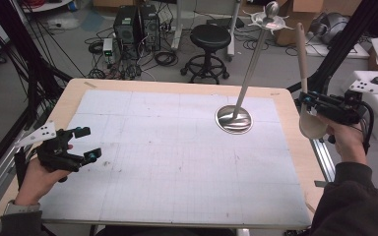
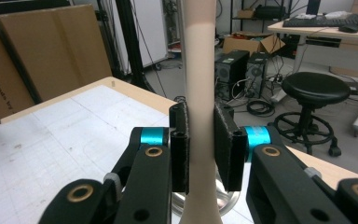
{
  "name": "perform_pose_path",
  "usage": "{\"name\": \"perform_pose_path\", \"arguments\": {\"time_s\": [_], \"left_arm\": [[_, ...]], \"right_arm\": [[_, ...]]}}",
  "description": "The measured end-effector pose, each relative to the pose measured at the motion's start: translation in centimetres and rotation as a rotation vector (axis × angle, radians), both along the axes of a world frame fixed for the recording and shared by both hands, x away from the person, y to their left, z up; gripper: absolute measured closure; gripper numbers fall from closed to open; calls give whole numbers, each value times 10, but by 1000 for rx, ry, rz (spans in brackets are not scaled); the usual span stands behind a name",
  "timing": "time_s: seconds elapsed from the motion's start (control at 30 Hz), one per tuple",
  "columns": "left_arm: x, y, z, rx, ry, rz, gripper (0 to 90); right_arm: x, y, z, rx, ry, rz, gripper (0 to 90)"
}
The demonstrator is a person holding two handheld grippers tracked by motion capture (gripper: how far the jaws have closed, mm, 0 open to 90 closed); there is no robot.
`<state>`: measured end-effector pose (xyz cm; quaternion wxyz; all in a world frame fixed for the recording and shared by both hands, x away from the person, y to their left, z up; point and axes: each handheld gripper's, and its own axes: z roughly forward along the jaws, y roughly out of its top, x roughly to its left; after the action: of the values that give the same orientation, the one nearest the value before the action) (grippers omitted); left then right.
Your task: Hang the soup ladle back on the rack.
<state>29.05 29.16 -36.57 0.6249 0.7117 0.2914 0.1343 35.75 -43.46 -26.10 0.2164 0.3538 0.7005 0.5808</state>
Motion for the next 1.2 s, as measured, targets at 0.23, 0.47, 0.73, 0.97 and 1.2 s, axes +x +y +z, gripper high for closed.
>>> {"name": "perform_pose_path", "arguments": {"time_s": [0.23, 0.47, 0.73, 0.97, 1.2], "left_arm": [[0, 1, 0, -4, 1, 2, 18], [0, 1, 0, -3, 3, 4, 18], [0, 1, -1, 1, 1, 1, 18], [0, 1, -1, -2, 2, 3, 18], [0, 0, -1, 1, 6, -3, 18]], "right_arm": [[3, 0, -2, -2, 10, 4, 780], [4, 4, -2, 3, 12, 31, 779], [6, 8, -4, -15, 16, 55, 780], [9, 13, -6, -21, 23, 47, 780], [15, 21, -9, -41, 43, 50, 780]]}}
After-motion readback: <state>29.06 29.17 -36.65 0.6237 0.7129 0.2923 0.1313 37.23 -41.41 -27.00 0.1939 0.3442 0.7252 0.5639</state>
